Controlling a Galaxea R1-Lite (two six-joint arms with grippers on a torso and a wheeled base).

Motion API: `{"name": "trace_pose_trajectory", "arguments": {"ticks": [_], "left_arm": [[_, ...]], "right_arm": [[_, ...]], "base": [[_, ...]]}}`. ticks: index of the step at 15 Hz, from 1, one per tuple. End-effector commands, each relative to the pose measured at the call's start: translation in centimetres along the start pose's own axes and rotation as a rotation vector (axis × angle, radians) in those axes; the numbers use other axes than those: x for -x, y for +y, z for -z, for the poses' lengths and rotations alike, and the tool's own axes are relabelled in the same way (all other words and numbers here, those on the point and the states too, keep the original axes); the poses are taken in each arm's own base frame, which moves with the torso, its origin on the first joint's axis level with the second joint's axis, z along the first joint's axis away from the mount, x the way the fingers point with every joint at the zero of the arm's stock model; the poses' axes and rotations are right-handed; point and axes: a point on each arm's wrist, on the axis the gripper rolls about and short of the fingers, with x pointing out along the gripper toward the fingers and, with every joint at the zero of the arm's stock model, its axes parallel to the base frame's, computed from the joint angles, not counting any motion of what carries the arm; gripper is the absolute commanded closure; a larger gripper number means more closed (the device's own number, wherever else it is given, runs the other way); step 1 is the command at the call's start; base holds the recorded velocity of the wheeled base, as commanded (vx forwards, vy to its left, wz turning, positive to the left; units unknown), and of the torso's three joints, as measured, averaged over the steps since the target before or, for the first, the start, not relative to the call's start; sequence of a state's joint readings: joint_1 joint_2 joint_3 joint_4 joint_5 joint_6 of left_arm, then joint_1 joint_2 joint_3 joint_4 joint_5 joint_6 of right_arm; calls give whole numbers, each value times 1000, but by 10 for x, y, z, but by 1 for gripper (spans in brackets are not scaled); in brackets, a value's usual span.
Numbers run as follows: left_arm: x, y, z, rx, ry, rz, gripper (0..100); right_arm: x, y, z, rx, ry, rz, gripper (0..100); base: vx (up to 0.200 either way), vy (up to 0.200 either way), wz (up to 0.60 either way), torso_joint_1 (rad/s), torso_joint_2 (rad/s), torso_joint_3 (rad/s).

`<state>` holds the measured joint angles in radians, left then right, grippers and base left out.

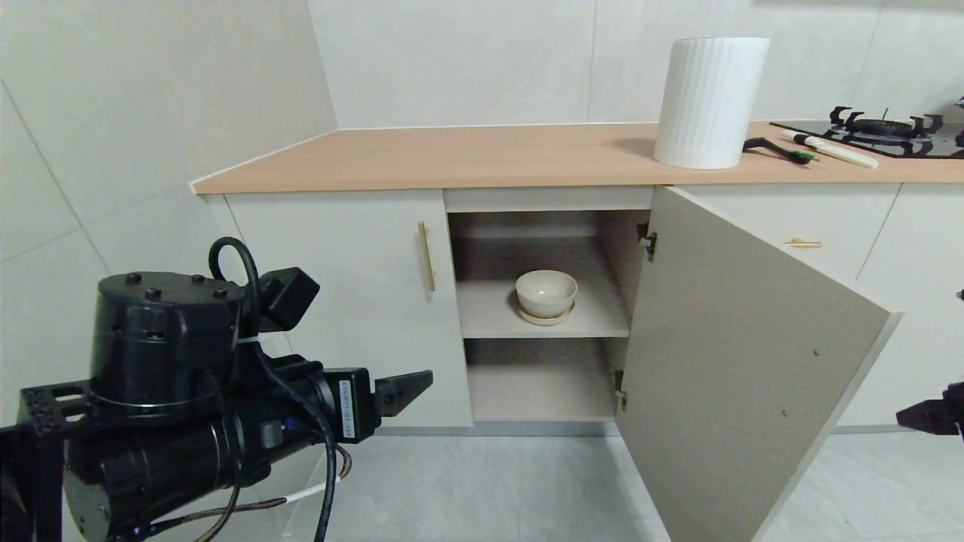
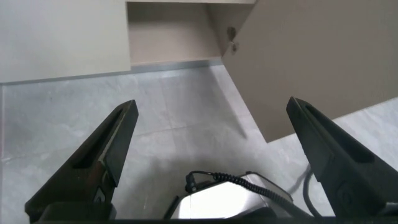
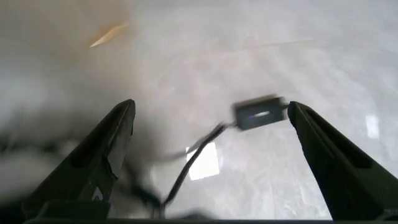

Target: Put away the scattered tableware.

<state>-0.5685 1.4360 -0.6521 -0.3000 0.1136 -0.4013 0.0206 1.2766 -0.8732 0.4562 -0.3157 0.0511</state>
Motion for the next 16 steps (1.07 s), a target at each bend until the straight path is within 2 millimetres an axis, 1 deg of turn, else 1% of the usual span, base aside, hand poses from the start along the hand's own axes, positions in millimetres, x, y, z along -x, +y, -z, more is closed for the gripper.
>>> {"name": "trace_pose_trajectory", "arguments": {"ticks": [1, 2, 4, 6, 7, 8, 9, 10, 12, 14, 16], "left_arm": [[-1, 0, 0, 1, 2, -2, 0], [0, 0, 0, 1, 0, -2, 0], [0, 0, 0, 1, 1, -1, 0], [0, 0, 0, 1, -1, 0, 0], [0, 0, -1, 1, -2, 0, 0], [0, 0, -1, 1, -2, 0, 0], [0, 0, -1, 1, -2, 0, 0], [0, 0, -1, 1, -2, 0, 0], [0, 0, -1, 3, -2, 0, 0], [0, 0, -1, 3, -2, 0, 0], [1, 0, -2, 5, -7, 1, 0]], "right_arm": [[-23, -15, -9, -65, 30, 77, 0], [-29, -16, -12, -78, 26, 84, 0], [-49, -14, -21, -105, 4, 85, 0], [-67, -10, -25, -145, 12, 83, 0], [-69, -9, -25, -149, 15, 81, 0], [-80, -5, -27, -149, 24, 76, 0], [-86, -3, -25, -156, 30, 73, 0], [-90, 2, -26, -161, 21, 63, 0], [-92, 7, -27, -174, 6, 48, 0], [-89, 23, -27, -185, -3, -15, 0], [-87, 31, -27, -186, -6, -46, 0]], "base": [[0, 0, 0, 0, 0, 0], [0, 0, 0, 0, 0, 0], [0, 0, 0, 0, 0, 0], [0, 0, 0, 0, 0, 0], [0, 0, 0, 0, 0, 0], [0, 0, 0, 0, 0, 0], [0, 0, 0, 0, 0, 0], [0, 0, 0, 0, 0, 0], [0, 0, 0, 0, 0, 0], [0, 0, 0, 0, 0, 0], [0, 0, 0, 0, 0, 0]]}}
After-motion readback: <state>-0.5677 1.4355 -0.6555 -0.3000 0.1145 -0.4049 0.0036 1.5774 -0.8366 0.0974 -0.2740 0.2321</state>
